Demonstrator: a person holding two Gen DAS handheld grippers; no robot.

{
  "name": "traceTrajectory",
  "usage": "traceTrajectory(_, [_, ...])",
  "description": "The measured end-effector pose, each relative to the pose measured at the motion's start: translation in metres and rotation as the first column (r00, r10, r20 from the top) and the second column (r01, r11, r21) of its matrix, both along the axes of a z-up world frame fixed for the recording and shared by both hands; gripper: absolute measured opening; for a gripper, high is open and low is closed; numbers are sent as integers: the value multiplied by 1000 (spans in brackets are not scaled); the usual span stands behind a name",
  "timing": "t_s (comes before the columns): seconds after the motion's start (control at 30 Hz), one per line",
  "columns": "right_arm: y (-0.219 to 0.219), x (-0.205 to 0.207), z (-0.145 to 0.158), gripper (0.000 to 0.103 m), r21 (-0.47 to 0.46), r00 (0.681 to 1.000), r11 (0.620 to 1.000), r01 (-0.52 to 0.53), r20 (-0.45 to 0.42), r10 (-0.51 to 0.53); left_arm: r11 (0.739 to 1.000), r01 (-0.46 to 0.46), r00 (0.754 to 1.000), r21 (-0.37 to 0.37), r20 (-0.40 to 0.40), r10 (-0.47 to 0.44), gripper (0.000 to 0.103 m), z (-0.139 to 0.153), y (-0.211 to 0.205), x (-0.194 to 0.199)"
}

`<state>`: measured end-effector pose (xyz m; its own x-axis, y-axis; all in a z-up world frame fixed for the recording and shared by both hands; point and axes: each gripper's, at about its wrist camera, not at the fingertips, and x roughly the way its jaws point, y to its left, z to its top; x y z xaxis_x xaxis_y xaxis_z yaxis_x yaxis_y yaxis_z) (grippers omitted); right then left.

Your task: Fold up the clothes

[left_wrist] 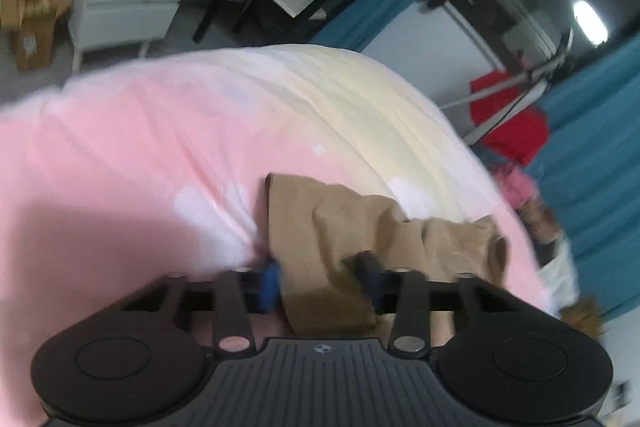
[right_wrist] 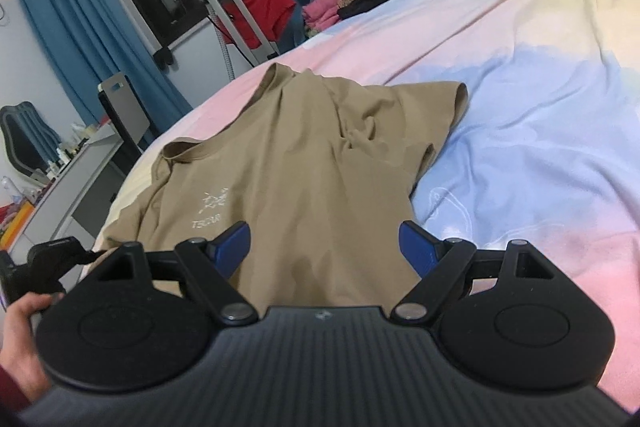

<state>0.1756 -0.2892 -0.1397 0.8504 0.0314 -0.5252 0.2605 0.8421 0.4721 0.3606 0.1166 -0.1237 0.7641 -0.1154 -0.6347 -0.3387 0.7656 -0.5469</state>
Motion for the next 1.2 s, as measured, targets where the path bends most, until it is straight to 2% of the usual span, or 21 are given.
traceTrajectory(0.07, [0,-5,-1,83,4,1000,1000,9,2,-9,994,57,998,90,10,-58,4,14,-1,9])
traceTrajectory(0.13, [6,-8,0,83,-22,1000,1000,10,-4,-10,973,107,994,204,11,-112,3,33,-3,19])
traceTrajectory(0.23, [13,-9,4,83,-62,1000,998,-8,13,9,898,152,986,412,-3,-166,3,70,-7,39])
traceTrajectory(0.33, [16,-7,7,83,-105,1000,994,-3,26,6,800,105,993,591,-16,-118,3,101,-6,61])
traceTrajectory(0.4, [18,-5,8,83,-131,999,991,-2,32,7,755,76,997,652,-34,-71,4,108,-6,75])
traceTrajectory(0.43, [19,-4,8,83,-142,999,990,-4,34,9,744,75,997,664,-52,-54,4,106,-5,84])
traceTrajectory(0.5, [21,-1,7,83,-160,999,987,-3,36,9,737,90,996,670,-76,-53,7,98,-8,90])
traceTrajectory(0.53, [21,0,7,83,-166,999,986,-3,38,9,743,88,996,664,-68,-57,15,95,-10,88])
traceTrajectory(0.57, [22,1,7,83,-172,999,985,-3,42,10,751,83,997,655,-55,-63,18,92,-13,84])
traceTrajectory(0.63, [23,2,7,83,-181,999,984,-2,46,11,764,86,996,640,-39,-80,43,87,-19,75])
traceTrajectory(0.73, [25,4,8,83,-203,998,979,-5,56,16,767,115,991,631,-18,-133,56,84,-27,48])
traceTrajectory(0.77, [26,3,9,83,-214,998,977,-4,60,18,773,119,988,624,-1,-152,59,85,-31,33])
traceTrajectory(0.83, [27,2,11,83,-224,997,975,-5,71,22,785,127,982,607,37,-187,73,88,-41,-1])
traceTrajectory(0.93, [29,-2,15,83,-240,995,971,-8,92,31,792,109,970,600,108,-216,85,97,-59,-71])
traceTrajectory(1.0, [31,-6,18,83,-257,993,966,-10,108,39,808,132,952,575,152,-265,89,103,-66,-122])
traceTrajectory(1.07, [32,-9,21,80,-265,991,964,-19,119,52,807,158,943,569,155,-294,92,106,-80,-169])
traceTrajectory(1.2, [36,-20,27,78,-271,985,962,-40,148,83,785,217,923,580,140,-358,100,102,-107,-244])
